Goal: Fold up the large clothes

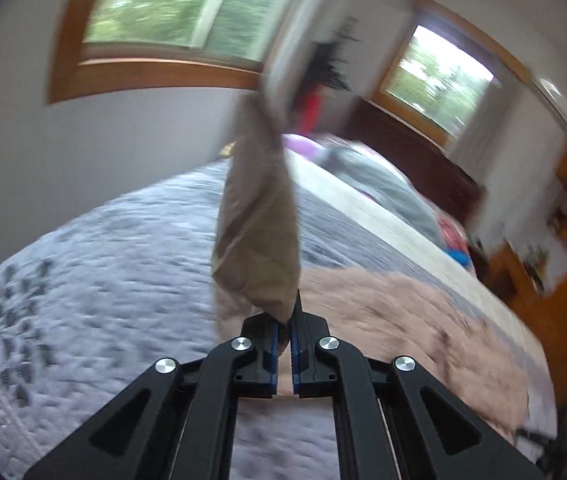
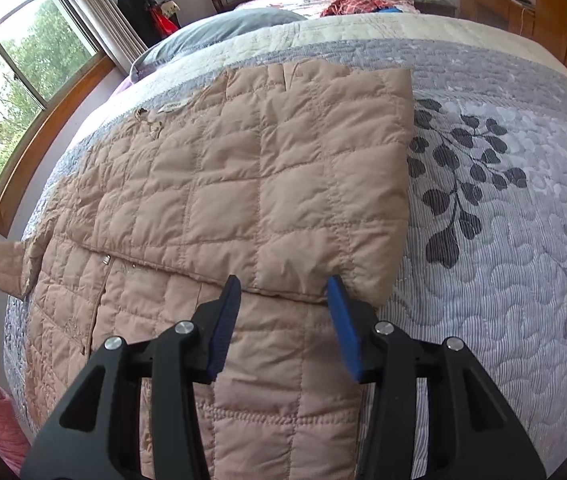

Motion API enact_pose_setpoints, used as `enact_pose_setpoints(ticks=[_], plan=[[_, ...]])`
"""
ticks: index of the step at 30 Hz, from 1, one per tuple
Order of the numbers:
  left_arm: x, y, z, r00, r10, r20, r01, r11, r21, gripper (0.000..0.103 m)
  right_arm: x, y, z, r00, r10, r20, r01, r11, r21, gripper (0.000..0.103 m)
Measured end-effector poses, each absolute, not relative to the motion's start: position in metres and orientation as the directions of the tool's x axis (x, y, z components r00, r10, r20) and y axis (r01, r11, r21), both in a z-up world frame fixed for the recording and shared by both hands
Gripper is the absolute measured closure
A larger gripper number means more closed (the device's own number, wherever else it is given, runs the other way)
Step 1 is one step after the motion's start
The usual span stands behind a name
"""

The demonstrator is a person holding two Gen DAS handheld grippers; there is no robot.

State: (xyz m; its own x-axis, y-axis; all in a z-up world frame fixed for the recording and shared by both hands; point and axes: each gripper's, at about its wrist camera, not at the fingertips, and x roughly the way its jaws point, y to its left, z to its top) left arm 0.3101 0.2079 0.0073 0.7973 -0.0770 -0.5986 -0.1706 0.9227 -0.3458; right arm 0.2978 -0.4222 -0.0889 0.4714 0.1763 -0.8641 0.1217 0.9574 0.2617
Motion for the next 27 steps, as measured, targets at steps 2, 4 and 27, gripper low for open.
enact_pose_setpoints(ticks=[2,4,27], plan=[[0.321,0.170,0.007,0.782,-0.116,-0.612,-0.106,0.944,-0.313,0.099,0.295,-0.421,-0.089,0.466,0.175,-0.867,0.123,0.958,0.259,0.057],[0.332,0.134,0.003,0.763,-0.162,-0.626,-0.038,0.955,-0.294,0.099,0.294,-0.420,-0.087,0.468,0.177,-0.866,0.118,0.958,0.260,0.057],[0.379,-0.091,-0.090,0.522,-0.263,-0.811,0.246,0.957,-0.152,0.098,0.299,-0.416,-0.108,0.425,0.183,-0.887,0.113,0.961,0.252,0.058]])
